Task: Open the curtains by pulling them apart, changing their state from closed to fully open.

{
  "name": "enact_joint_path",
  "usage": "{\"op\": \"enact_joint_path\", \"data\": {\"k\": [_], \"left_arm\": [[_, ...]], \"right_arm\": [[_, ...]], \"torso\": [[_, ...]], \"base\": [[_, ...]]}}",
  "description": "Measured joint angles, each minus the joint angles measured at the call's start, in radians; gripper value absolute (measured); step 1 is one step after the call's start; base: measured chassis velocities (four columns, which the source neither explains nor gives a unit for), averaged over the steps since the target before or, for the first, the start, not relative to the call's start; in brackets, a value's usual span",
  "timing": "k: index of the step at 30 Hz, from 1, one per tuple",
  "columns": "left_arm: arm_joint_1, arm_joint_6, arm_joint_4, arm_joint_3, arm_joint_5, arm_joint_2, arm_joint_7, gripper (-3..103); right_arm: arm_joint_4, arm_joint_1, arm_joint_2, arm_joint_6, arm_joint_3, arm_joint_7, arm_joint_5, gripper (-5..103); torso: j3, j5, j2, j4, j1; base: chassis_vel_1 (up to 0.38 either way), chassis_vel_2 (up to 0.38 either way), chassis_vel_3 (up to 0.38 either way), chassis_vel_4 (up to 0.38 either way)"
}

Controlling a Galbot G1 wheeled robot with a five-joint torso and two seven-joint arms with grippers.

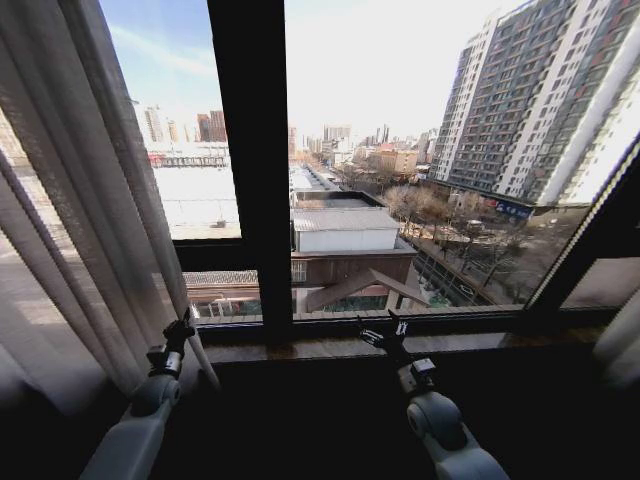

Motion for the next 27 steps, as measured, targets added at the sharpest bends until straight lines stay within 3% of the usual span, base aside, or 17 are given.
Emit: {"op": "enact_joint_path", "data": {"k": [15, 27], "left_arm": [[0.035, -0.016, -0.016, -0.012, -0.014, 0.012, 0.0, 0], [0.062, -0.024, -0.028, -0.029, -0.022, 0.024, -0.001, 0]], "right_arm": [[0.0, 0.0, 0.0, 0.0, 0.0, 0.0, 0.0, 100], [0.0, 0.0, 0.0, 0.0, 0.0, 0.0, 0.0, 100]], "torso": [[0.0, 0.0, 0.0, 0.0001, 0.0], [0.0, -0.0007, 0.0, 0.0006, 0.0]], "base": [[0.006, 0.008, -0.004, -0.009], [0.106, 0.134, -0.116, -0.145]]}}
